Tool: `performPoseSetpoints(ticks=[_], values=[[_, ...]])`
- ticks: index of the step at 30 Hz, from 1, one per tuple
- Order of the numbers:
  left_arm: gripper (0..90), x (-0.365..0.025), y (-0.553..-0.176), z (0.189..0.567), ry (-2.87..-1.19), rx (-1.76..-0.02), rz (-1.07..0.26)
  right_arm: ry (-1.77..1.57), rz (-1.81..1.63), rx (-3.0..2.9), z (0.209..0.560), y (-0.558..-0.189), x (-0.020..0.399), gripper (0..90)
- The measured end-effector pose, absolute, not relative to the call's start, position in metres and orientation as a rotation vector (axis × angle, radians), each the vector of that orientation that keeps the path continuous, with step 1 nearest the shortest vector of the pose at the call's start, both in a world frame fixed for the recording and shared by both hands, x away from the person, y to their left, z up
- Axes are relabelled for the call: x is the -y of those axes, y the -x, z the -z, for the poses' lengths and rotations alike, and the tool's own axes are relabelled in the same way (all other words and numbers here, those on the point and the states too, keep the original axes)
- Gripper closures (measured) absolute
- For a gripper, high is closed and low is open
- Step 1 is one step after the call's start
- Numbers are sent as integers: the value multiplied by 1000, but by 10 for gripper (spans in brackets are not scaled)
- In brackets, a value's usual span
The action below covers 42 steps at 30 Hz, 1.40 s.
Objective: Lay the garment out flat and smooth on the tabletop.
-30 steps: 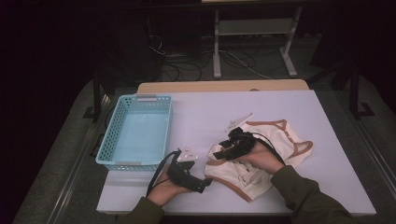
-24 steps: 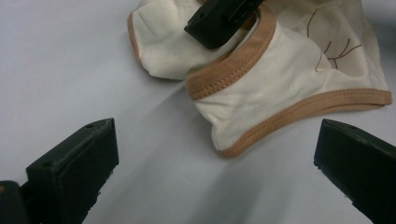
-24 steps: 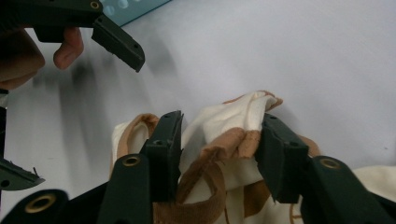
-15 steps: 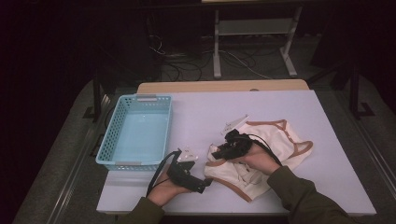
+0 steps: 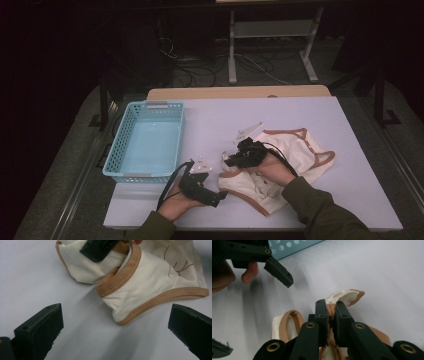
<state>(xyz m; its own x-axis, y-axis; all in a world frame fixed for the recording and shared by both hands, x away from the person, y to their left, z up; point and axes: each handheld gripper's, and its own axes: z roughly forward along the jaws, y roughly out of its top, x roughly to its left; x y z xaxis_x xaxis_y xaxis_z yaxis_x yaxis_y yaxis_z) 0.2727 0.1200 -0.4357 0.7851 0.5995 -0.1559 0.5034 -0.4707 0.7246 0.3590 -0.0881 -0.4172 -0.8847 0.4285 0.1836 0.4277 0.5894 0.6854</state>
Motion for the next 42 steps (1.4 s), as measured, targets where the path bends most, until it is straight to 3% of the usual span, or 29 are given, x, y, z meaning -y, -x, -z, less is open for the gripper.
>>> performPoseSetpoints(ticks=[42], values=[[0,-119,-272,437,-2139,-834,-137,-892,-1253,-2577,401,-416,84,820]])
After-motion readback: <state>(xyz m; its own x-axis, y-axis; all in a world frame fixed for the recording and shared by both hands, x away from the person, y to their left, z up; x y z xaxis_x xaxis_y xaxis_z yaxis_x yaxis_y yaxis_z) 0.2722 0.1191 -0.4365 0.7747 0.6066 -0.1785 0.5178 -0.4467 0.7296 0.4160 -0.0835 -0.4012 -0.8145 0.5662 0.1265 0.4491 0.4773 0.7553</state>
